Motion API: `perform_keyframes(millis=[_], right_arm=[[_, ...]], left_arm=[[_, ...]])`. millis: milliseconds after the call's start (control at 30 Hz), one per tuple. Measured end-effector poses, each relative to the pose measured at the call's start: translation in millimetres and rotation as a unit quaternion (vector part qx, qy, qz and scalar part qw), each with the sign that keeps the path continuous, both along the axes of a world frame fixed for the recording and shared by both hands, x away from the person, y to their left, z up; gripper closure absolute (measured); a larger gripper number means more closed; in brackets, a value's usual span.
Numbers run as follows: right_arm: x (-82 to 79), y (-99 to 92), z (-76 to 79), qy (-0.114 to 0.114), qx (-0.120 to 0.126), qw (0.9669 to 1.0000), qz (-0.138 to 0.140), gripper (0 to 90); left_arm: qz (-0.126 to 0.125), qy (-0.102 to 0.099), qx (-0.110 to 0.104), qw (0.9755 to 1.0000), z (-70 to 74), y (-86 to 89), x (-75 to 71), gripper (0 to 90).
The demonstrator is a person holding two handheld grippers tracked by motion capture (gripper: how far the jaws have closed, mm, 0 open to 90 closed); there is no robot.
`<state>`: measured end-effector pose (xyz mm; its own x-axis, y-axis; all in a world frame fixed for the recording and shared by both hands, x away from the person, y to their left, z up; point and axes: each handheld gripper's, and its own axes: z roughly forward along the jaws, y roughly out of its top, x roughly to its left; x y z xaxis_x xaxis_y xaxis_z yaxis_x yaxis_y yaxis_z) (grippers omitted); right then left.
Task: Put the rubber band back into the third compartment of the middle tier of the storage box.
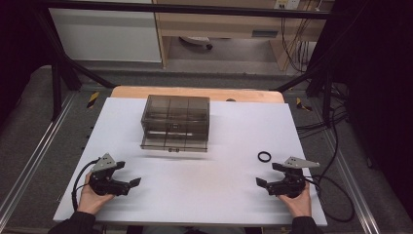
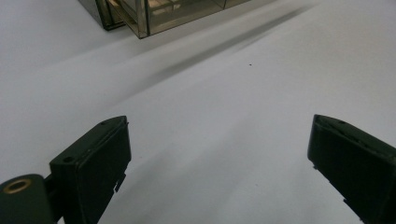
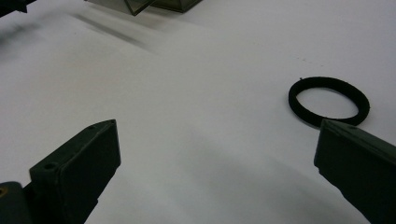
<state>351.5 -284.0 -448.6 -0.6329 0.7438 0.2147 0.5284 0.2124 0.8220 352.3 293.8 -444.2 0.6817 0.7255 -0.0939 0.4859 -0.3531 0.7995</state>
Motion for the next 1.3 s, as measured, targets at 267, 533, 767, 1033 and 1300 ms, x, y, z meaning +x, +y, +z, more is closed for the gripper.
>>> perform_keyframes(millis=[267,533,767,1033,1300], right_arm=[[-0.4,-0.5,1.0,-0.001,-0.001,1.0000,-0.002,1.0],[1.2,1.1,2.8,-0.005,-0.009,0.9999,-0.006,0.8],[3.1,3.4,4.6,-0.006,-0.018,0.9997,-0.013,0.9],[6.4,3.7,5.6,-0.002,-0.022,0.9995,-0.024,1.1],[11.4,4.6,5.3,-0.002,-0.027,0.9990,-0.036,1.5]], left_arm=[[0.000,-0.001,-0.004,1.0000,0.2,0.6,-0.3,6.1],[0.002,-0.002,-0.006,1.0000,0.6,2.2,-0.8,6.2],[0.006,-0.003,-0.009,0.9999,1.2,3.4,-0.9,6.5],[0.007,-0.005,-0.008,0.9999,1.4,2.9,-1.2,6.7],[0.007,-0.005,-0.003,1.0000,1.2,1.8,-0.2,6.7]])
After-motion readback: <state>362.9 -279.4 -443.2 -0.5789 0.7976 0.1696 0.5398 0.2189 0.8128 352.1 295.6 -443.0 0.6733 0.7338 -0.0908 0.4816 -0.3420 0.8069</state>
